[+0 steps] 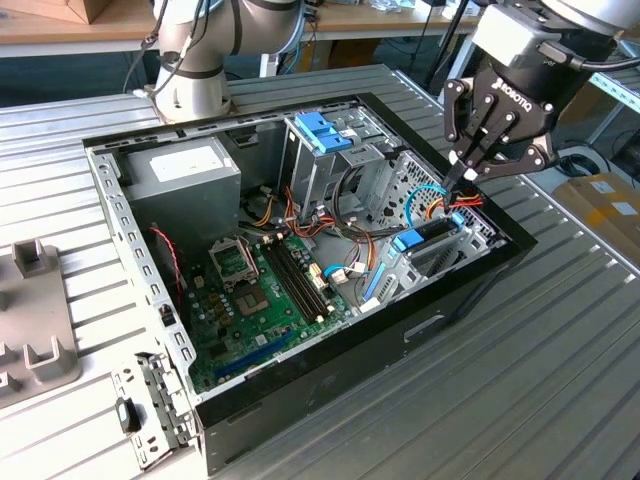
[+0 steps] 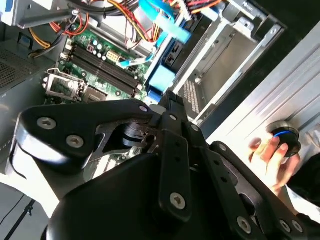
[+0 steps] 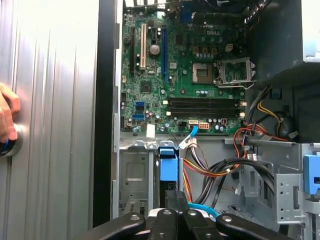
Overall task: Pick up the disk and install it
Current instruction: 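Insert the disk into the insertion slot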
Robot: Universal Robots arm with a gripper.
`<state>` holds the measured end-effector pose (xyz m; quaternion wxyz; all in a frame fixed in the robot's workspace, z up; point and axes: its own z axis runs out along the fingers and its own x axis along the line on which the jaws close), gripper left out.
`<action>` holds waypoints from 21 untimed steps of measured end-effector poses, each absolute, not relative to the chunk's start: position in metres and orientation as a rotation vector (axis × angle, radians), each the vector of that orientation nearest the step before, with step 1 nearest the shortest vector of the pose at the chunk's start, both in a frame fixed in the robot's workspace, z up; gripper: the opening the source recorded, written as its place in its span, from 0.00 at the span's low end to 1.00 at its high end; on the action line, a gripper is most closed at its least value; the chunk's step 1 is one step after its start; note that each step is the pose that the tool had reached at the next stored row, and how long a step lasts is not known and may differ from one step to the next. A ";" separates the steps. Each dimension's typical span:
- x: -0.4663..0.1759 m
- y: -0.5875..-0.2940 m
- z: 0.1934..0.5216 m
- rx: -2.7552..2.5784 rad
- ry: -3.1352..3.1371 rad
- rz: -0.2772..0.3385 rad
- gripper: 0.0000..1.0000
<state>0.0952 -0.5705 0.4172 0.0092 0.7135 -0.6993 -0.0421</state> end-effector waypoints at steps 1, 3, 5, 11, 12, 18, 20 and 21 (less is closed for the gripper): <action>0.099 -0.570 0.417 2.227 -2.183 -0.135 0.10; 0.105 -0.570 0.416 2.225 -2.181 -0.138 0.10; 0.114 -0.570 0.415 2.222 -2.178 -0.144 0.10; 0.134 -0.570 0.413 2.216 -2.173 -0.155 0.10; 0.136 -0.570 0.413 2.216 -2.173 -0.156 0.10; 0.138 -0.570 0.412 2.215 -2.172 -0.157 0.10; 0.138 -0.570 0.412 2.215 -2.172 -0.157 0.10; 0.138 -0.570 0.412 2.215 -2.172 -0.157 0.10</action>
